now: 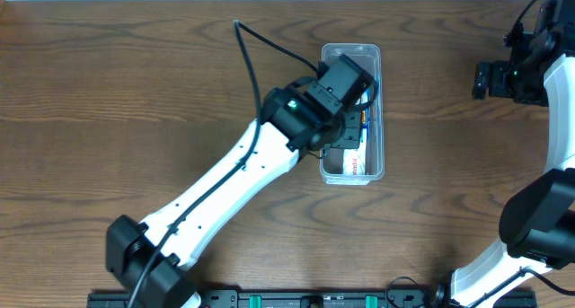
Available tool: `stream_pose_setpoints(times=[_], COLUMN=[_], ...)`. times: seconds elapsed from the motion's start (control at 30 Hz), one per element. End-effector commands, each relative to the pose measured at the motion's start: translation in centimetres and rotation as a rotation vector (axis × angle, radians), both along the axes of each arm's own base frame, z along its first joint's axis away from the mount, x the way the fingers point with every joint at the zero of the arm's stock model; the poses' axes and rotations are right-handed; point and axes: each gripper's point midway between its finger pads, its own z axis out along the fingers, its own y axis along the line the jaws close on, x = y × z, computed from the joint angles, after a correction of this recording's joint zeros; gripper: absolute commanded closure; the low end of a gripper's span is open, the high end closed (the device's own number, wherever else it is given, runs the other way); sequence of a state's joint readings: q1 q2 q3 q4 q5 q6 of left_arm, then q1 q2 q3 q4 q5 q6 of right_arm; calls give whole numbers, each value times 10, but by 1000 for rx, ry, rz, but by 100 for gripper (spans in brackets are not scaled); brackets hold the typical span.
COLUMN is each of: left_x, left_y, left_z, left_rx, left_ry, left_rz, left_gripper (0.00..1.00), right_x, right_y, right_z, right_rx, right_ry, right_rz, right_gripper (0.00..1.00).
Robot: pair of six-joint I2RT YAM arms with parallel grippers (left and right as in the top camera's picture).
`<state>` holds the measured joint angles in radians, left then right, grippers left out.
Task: Pack container
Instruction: 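Carry the bottle to the container and lower it inside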
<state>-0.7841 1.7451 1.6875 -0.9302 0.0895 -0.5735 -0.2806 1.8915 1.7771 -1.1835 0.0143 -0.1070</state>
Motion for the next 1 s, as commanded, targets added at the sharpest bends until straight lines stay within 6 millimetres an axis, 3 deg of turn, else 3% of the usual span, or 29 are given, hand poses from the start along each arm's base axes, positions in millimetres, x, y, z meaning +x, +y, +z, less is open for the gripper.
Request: stream_pose_setpoints(times=[0.0,0.33,0.97], left_x=[11,25,28], left_y=[-4,-9,-6], left_z=[-11,-56,-111], left_rx=[22,103,214], left_ry=[-8,27,96], left_rz=[57,73,80], left_gripper=[71,71,70], right_x=[0,0,0], right_y=[-3,-3,-3], right_z=[-3,-3,-3], right_rx=[2,2,2], right_ry=[4,4,4], right_rz=[4,4,4], right_gripper=[1,1,1])
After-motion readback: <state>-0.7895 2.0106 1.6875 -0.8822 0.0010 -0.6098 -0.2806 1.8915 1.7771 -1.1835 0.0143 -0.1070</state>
